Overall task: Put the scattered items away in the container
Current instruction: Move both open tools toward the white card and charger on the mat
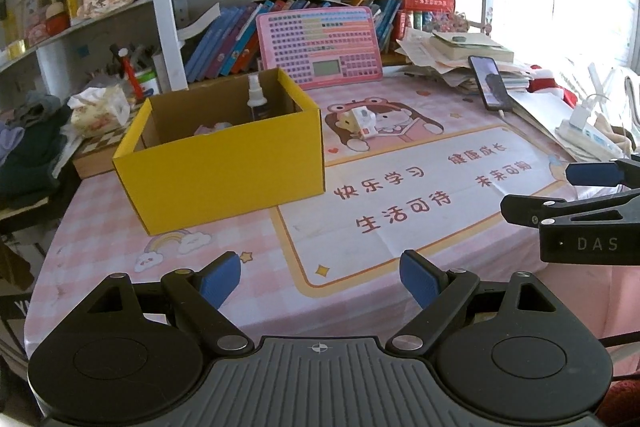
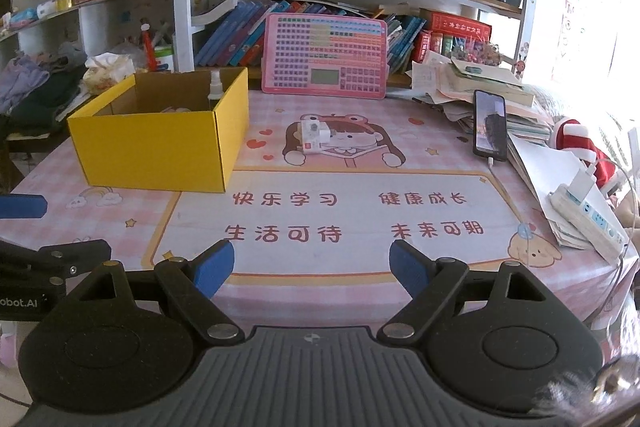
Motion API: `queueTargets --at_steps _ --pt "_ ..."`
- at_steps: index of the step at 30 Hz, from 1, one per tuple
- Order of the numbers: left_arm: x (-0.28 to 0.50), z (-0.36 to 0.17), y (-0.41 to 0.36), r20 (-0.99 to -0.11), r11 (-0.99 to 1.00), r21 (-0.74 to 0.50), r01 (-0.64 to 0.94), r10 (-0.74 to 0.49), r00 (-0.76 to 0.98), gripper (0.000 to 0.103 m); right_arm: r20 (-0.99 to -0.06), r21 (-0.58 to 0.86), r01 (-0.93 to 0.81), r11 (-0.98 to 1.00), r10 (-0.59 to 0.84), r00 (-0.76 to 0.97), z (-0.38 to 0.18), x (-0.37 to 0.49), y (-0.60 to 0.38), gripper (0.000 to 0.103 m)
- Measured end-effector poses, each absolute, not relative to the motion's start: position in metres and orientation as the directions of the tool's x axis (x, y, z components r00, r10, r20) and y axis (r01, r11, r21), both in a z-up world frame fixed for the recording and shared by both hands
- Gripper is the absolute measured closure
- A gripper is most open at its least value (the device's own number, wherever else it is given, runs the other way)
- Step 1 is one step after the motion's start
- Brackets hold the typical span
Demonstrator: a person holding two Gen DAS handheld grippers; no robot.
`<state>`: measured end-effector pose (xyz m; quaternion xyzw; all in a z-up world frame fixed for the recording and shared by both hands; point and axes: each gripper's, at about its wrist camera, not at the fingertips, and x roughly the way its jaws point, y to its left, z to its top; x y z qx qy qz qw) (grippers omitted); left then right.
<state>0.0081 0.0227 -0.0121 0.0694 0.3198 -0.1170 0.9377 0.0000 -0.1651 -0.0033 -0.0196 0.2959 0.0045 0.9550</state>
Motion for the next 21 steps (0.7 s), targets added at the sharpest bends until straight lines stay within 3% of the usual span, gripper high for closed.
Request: queueTargets --at_steps 21 --pt "0.044 -0.018 -0.025 -0.641 0.959 0.077 0.273 -0.162 0.751 0.014 -0.590 -0.005 -0.024 1.000 0.017 0.807 -0.016 0.041 -0.216 0.018"
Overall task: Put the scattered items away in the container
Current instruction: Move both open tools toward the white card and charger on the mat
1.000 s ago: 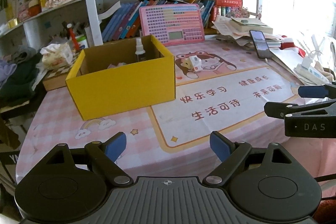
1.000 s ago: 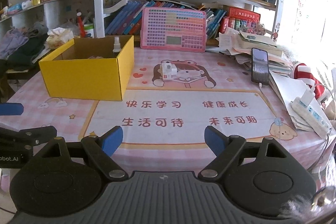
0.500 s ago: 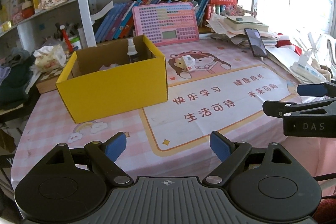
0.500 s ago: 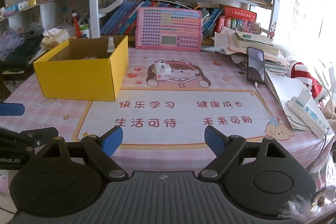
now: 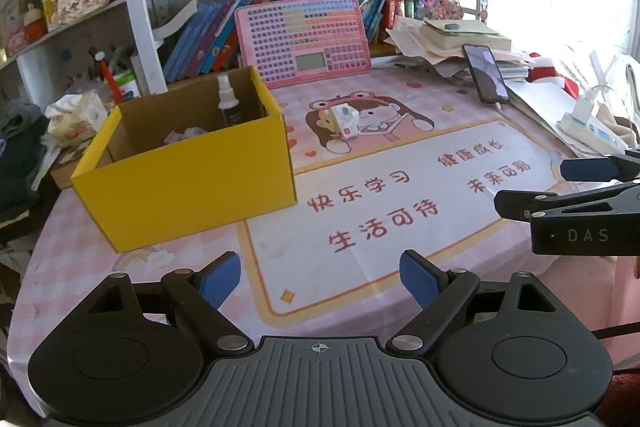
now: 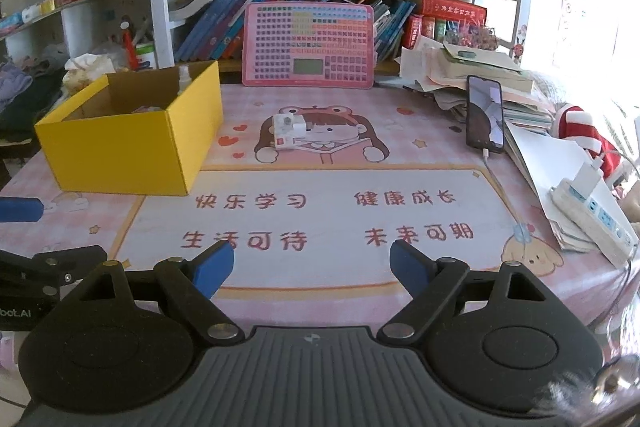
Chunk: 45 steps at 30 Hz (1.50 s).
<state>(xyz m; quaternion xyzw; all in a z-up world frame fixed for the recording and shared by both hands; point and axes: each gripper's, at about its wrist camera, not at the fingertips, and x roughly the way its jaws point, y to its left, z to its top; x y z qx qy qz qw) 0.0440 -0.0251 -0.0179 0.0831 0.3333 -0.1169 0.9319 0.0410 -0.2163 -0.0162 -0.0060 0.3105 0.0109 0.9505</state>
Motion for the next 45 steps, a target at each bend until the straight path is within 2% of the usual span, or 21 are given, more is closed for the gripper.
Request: queueTargets --at_steps 22,45 --pt "0.135 -0.032 -0.124 -0.678 0.951 0.082 0.298 -0.166 0.716 0.014 -0.636 0.019 -0.045 0.999 0.047 0.770 -0.027 0.143 -0.312 0.018" --pt "0.229 -0.045 -0.158 -0.668 0.984 0.110 0.140 -0.031 0.744 0.016 -0.614 0.152 -0.111 0.982 0.182 0.768 -0.033 0.244 -0.351 0.018"
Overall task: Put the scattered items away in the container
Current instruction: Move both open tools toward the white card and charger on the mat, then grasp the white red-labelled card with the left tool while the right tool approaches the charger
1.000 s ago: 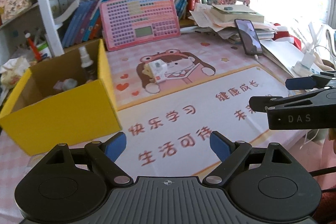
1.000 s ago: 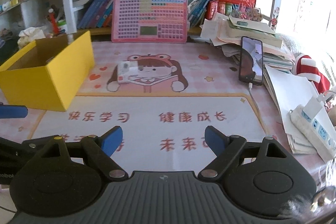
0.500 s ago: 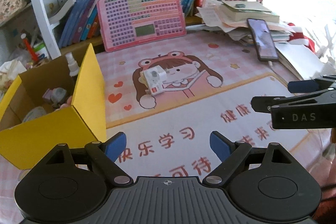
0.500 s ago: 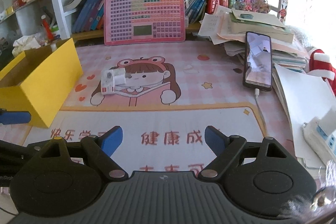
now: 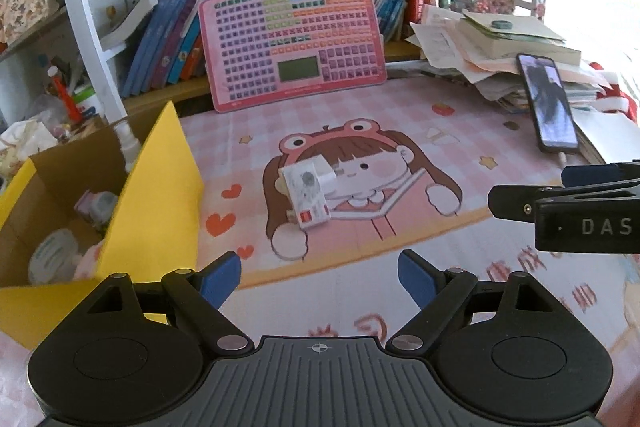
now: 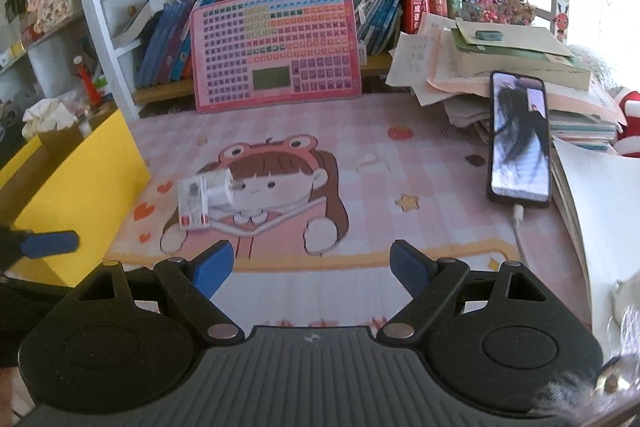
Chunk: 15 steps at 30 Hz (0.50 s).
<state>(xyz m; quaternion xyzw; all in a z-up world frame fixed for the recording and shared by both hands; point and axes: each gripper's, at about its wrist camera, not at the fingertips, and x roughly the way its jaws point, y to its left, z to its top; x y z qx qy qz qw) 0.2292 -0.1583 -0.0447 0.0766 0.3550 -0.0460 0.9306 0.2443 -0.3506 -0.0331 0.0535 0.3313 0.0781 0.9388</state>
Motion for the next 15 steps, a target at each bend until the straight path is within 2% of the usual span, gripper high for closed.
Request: queueTargets --at_steps 5,7,15 --pt "0.257 -0.053 -0.169 -0.654 0.982 0.130 0.137 -0.019 0.756 0.019 -0.594 0.169 -0.119 0.978 0.198 0.780 -0.031 0.265 -0.351 0.018" --pt "0.269 -0.058 -0.170 -0.650 0.982 0.135 0.129 -0.010 0.760 0.023 -0.591 0.173 -0.122 0.977 0.202 0.781 -0.031 0.272 -0.352 0.018" --pt "0.312 -0.077 -0.159 -0.692 0.993 0.110 0.039 0.048 0.720 0.028 -0.600 0.180 -0.126 0.976 0.210 0.772 -0.036 0.290 -0.351 0.018"
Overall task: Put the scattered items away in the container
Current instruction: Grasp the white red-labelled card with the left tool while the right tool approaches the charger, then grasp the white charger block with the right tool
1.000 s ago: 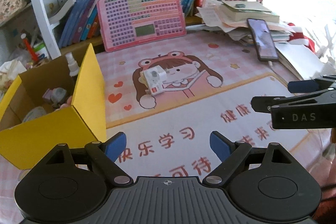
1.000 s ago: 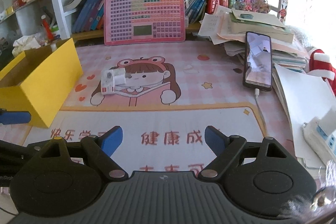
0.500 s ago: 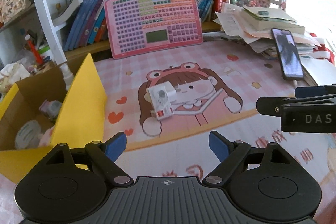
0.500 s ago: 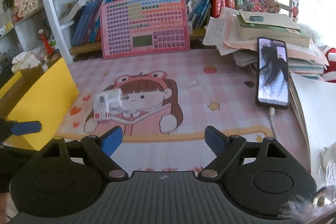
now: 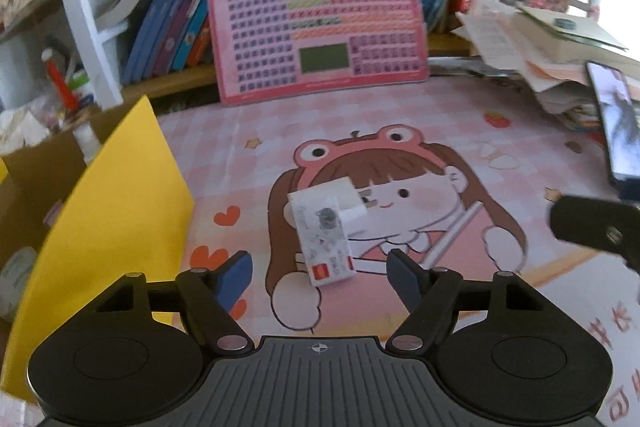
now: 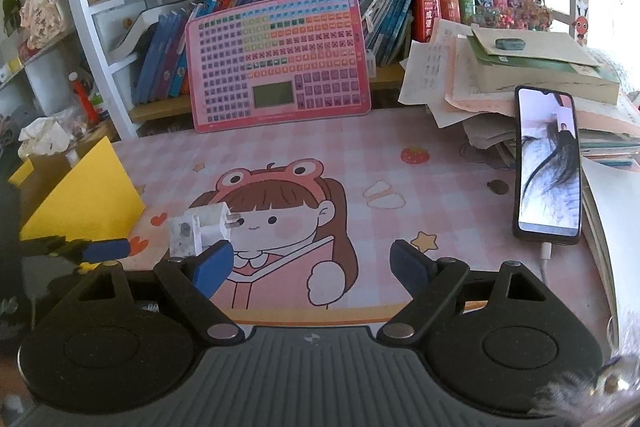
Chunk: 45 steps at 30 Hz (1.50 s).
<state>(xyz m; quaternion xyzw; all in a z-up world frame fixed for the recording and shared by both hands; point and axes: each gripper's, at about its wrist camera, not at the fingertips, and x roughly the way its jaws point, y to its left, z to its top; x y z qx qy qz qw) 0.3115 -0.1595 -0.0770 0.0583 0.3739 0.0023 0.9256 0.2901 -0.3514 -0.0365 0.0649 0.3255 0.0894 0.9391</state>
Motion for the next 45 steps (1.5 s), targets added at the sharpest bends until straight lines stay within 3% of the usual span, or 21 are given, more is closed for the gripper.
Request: queueTargets --at_steps 5,7,11,16,32,45 --pt "0.326 -0.085 -0.157 -0.707 0.996 0.091 0.017 0.053 0.705 0.029 -0.615 0.180 -0.123 0.976 0.209 0.760 -0.041 0.298 -0.353 0.018" --pt "0.332 -0.089 -0.157 -0.715 0.997 0.081 0.011 0.050 0.697 0.039 -0.617 0.172 -0.125 0.977 0.206 0.760 -0.041 0.300 -0.355 0.018" --pt "0.343 -0.098 -0.155 -0.740 0.999 0.044 -0.013 0.041 0.672 0.048 -0.614 0.164 -0.119 0.979 0.195 0.765 -0.039 0.306 -0.358 0.018" --pt "0.349 -0.101 -0.150 -0.746 1.000 0.019 -0.011 0.022 0.666 0.073 -0.622 0.177 -0.101 0.979 0.191 0.759 -0.044 0.313 -0.359 0.018" --pt "0.310 -0.086 -0.127 -0.749 1.000 0.003 0.005 -0.001 0.662 0.074 -0.634 0.168 -0.217 0.962 0.274 0.723 -0.057 0.326 -0.314 0.018" --pt "0.271 -0.080 -0.116 -0.773 1.000 0.018 0.004 0.011 0.634 0.074 -0.654 0.050 -0.458 0.887 0.376 0.657 -0.081 0.381 -0.251 0.021"
